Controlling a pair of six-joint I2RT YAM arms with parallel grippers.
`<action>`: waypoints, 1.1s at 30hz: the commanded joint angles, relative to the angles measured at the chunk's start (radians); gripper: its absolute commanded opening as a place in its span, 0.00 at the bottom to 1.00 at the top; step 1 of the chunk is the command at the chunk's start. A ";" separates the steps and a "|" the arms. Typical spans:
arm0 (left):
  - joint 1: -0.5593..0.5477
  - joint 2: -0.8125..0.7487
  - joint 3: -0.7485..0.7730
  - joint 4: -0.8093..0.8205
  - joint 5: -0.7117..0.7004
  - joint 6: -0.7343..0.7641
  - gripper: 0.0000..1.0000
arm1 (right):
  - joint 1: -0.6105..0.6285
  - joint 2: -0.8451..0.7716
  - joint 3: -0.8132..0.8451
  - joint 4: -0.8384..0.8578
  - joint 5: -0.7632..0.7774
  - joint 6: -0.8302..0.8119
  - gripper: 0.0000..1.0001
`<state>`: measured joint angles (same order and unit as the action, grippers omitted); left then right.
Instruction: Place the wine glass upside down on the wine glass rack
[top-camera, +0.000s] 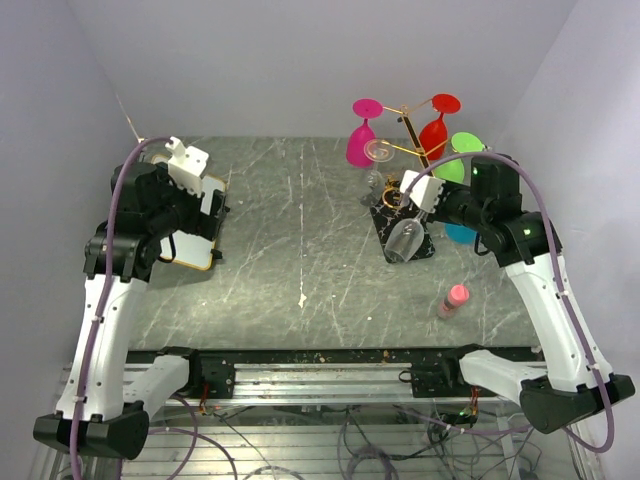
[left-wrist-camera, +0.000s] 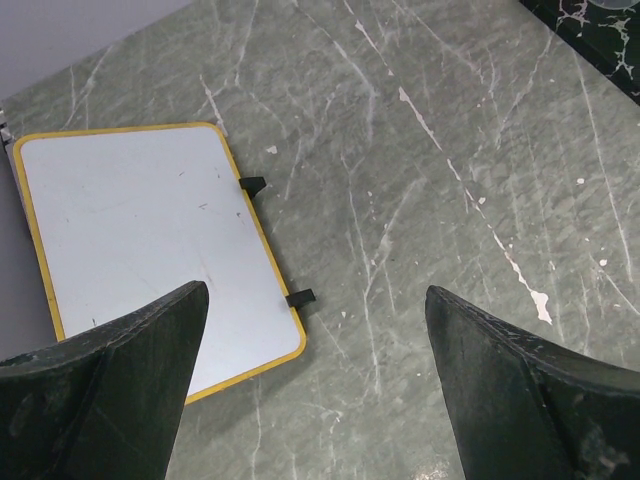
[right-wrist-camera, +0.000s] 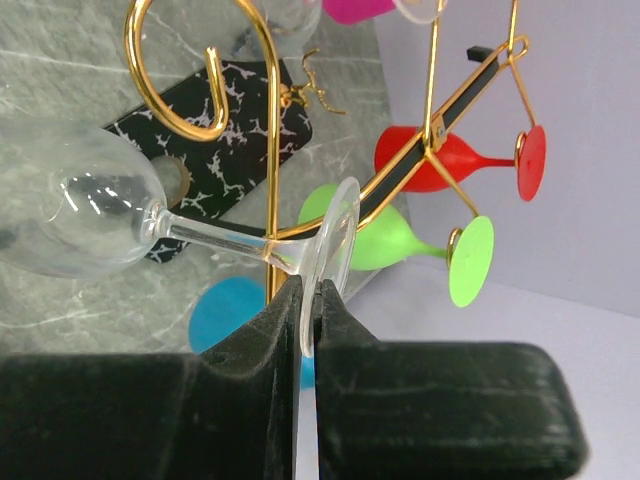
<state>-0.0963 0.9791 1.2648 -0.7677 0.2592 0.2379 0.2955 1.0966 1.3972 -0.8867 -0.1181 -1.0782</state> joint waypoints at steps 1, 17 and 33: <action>0.009 -0.024 -0.016 0.042 0.045 -0.021 1.00 | 0.028 0.000 0.000 0.102 0.023 -0.001 0.00; 0.013 0.034 0.034 0.045 0.105 -0.048 0.99 | 0.273 0.032 -0.069 0.253 0.282 -0.047 0.00; 0.015 0.058 0.038 0.058 0.109 -0.035 1.00 | 0.343 0.010 -0.044 0.216 0.158 -0.003 0.00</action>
<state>-0.0929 1.0344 1.2690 -0.7444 0.3454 0.2016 0.6193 1.1454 1.3231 -0.6815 0.1097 -1.1126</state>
